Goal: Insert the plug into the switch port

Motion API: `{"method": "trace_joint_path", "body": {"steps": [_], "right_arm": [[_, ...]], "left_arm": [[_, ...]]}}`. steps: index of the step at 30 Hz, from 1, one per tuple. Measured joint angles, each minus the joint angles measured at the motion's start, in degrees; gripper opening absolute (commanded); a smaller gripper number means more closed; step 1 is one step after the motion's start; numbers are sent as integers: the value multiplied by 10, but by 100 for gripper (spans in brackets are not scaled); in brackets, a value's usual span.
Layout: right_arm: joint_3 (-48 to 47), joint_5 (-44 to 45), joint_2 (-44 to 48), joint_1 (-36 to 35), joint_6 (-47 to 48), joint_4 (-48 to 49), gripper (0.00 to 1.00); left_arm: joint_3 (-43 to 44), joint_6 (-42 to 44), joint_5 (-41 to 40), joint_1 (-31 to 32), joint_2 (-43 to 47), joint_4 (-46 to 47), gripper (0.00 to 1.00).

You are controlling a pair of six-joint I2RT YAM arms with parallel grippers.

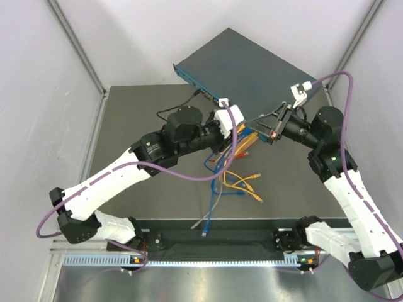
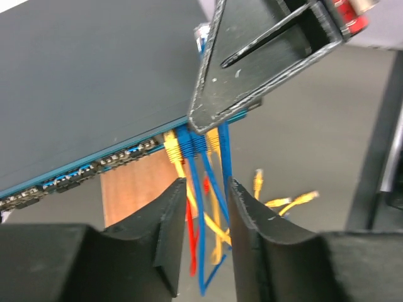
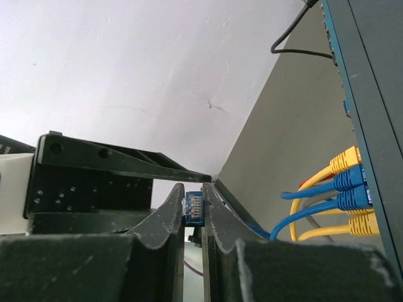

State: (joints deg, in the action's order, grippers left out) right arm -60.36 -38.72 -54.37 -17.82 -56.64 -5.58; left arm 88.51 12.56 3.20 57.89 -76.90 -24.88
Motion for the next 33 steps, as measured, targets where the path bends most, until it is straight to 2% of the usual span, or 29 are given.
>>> {"method": "trace_joint_path", "body": {"steps": [6,20,23,29,31,32,33], "right_arm": [[8,1,0,1,-11,0,0],[11,-6,7,4,-30,17,0],[11,-7,7,4,-31,18,0],[11,-6,7,4,-31,17,0],[12,-5,7,4,-31,19,0],[12,-6,7,4,-32,22,2],[12,-6,8,4,-31,24,10]], "left_arm": [[2,24,-24,10,-18,0,33],[4,23,-7,12,-25,0,30],[4,20,-7,12,-30,0,26],[8,7,-7,12,-44,0,2],[12,4,-5,12,-44,-1,0],[15,2,-3,12,-44,-5,0],[18,-2,1,12,-44,-9,0]]}}
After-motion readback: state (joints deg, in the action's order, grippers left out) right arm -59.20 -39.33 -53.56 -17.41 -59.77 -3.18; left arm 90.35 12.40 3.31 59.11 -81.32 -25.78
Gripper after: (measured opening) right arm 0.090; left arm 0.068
